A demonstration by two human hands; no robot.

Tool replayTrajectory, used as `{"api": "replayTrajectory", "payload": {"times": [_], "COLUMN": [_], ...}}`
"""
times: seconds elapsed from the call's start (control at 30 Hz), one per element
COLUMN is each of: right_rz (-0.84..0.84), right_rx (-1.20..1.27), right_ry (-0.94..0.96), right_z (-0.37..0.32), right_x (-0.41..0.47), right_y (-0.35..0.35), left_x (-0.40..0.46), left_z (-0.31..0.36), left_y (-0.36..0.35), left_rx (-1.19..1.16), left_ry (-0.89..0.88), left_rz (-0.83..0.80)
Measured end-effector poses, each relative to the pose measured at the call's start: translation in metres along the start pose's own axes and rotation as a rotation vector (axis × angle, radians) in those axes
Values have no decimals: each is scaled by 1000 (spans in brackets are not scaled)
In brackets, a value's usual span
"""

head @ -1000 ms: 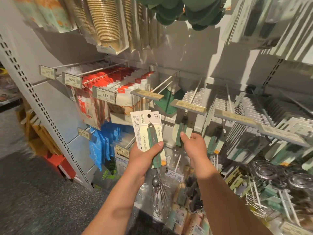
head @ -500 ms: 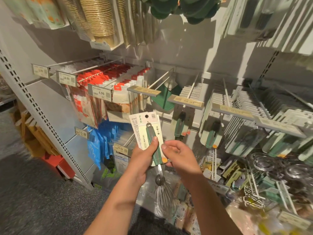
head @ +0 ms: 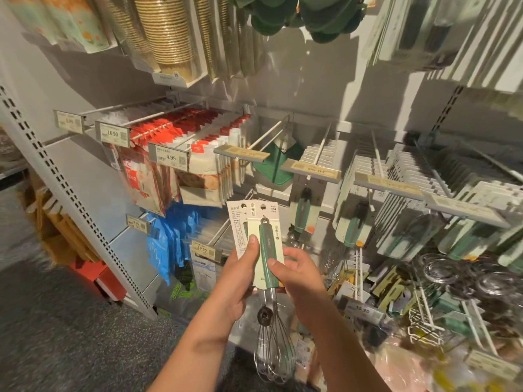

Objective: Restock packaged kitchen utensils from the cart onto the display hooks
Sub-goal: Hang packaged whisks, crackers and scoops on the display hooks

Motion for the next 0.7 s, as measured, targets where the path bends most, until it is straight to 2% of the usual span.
{"api": "replayTrajectory", "payload": {"times": [0.2, 0.43, 0.57, 0.7], "right_rz": [4, 93, 198, 292], "right_rx": [154, 234, 242, 233], "right_ry": [57, 185, 251, 321], "right_z": [-5, -22, -29, -38], "right_x": [-5, -25, -35, -46], "right_y": [11, 41, 68, 89], "left_x": [3, -1, -4, -5], "left_z": [-4, 6, 5, -8], "left_y": [-1, -22, -44, -70], "left_rx": [18, 66, 110, 166], "left_ry": [-39, -213, -279, -261], "left_rz": [28, 7, -73, -147]}}
Point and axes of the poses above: each hand's wrist, its own x-axis towards the middle knuckle, its own y-axis out of the back of the hand, z = x × y, the point moved 8 cm from there along x, towards the middle knuckle, and after that the axes turned 5 degrees about y, right-handed, at the moved point
